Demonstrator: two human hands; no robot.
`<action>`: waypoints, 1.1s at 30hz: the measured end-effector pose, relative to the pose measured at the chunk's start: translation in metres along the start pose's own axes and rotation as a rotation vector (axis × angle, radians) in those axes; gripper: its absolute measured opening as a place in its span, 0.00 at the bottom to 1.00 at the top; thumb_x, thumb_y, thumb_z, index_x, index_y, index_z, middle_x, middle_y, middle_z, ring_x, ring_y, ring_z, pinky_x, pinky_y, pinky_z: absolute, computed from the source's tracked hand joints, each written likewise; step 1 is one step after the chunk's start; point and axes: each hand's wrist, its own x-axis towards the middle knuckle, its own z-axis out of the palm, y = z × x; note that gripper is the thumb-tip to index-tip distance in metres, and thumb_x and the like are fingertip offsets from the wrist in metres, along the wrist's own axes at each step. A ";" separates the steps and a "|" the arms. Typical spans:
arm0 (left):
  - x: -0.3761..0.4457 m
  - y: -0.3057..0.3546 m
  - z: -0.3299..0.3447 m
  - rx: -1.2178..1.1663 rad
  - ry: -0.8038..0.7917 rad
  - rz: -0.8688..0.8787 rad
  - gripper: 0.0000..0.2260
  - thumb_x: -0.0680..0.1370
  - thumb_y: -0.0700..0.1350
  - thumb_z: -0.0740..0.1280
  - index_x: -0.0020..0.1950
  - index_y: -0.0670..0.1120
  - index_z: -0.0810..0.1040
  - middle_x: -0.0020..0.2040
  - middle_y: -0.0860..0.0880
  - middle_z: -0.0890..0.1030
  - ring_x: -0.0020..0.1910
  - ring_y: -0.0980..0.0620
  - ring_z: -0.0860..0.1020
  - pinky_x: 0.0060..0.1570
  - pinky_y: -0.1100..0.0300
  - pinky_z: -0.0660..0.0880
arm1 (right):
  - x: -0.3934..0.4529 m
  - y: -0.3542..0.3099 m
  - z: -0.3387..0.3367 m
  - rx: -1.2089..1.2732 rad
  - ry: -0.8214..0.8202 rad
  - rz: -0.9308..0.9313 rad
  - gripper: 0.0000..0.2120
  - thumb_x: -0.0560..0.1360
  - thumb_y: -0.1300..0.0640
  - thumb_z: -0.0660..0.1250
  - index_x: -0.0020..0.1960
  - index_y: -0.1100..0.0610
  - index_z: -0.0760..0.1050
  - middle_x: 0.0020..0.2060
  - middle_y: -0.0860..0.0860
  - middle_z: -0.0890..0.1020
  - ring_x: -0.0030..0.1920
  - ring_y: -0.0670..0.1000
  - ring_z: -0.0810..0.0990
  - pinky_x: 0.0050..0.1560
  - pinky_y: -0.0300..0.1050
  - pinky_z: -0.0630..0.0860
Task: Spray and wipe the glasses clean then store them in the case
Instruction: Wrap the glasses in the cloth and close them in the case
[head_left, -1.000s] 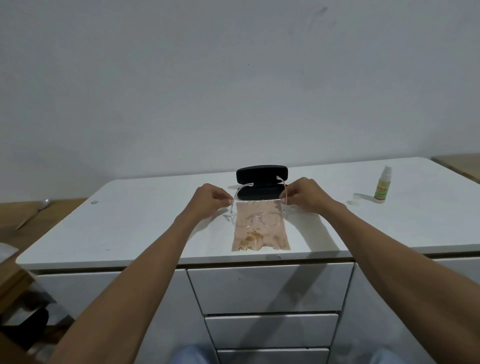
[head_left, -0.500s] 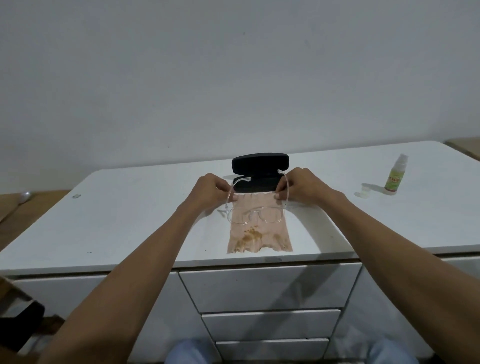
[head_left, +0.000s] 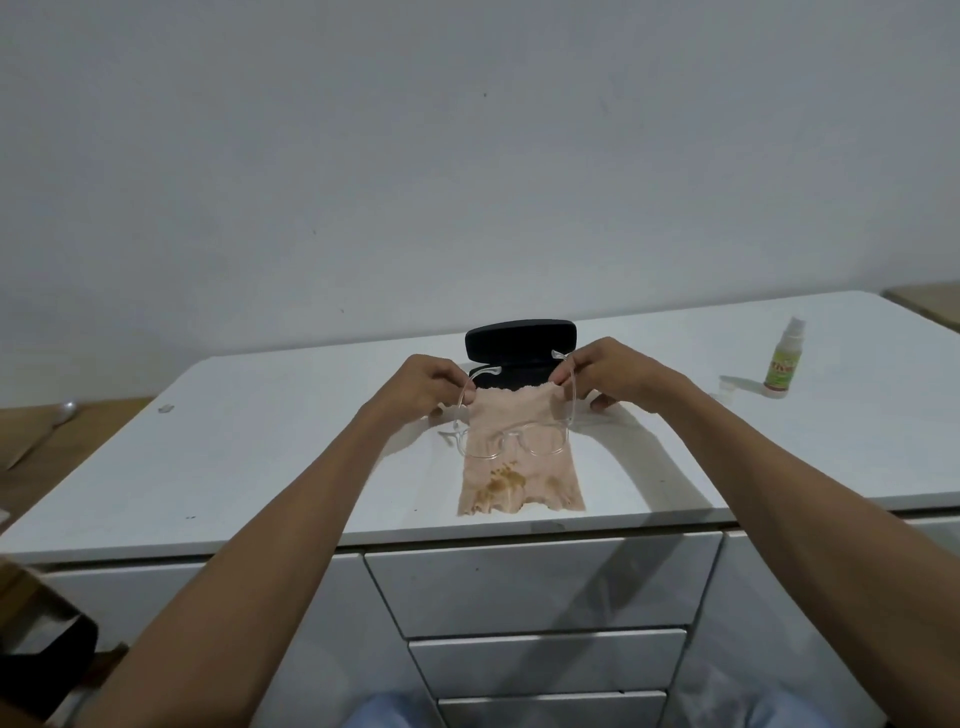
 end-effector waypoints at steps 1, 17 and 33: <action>0.000 0.000 -0.003 0.011 -0.014 -0.002 0.05 0.74 0.32 0.71 0.49 0.33 0.83 0.38 0.51 0.85 0.43 0.51 0.78 0.36 0.62 0.70 | -0.001 0.000 -0.002 0.010 -0.028 0.012 0.14 0.75 0.68 0.64 0.54 0.59 0.85 0.42 0.51 0.85 0.44 0.50 0.77 0.40 0.42 0.74; -0.007 0.011 -0.011 0.167 -0.208 -0.122 0.20 0.74 0.28 0.60 0.42 0.45 0.89 0.46 0.47 0.87 0.43 0.50 0.78 0.45 0.55 0.72 | -0.007 -0.008 0.000 -0.111 -0.207 0.064 0.20 0.72 0.69 0.59 0.41 0.53 0.87 0.47 0.51 0.87 0.46 0.51 0.77 0.42 0.44 0.70; -0.047 -0.011 -0.012 0.223 0.079 -0.024 0.11 0.73 0.31 0.63 0.49 0.45 0.77 0.48 0.37 0.83 0.42 0.47 0.80 0.42 0.56 0.75 | -0.032 0.009 0.004 -0.213 0.154 0.101 0.07 0.73 0.66 0.68 0.43 0.58 0.84 0.33 0.54 0.79 0.30 0.52 0.73 0.30 0.41 0.71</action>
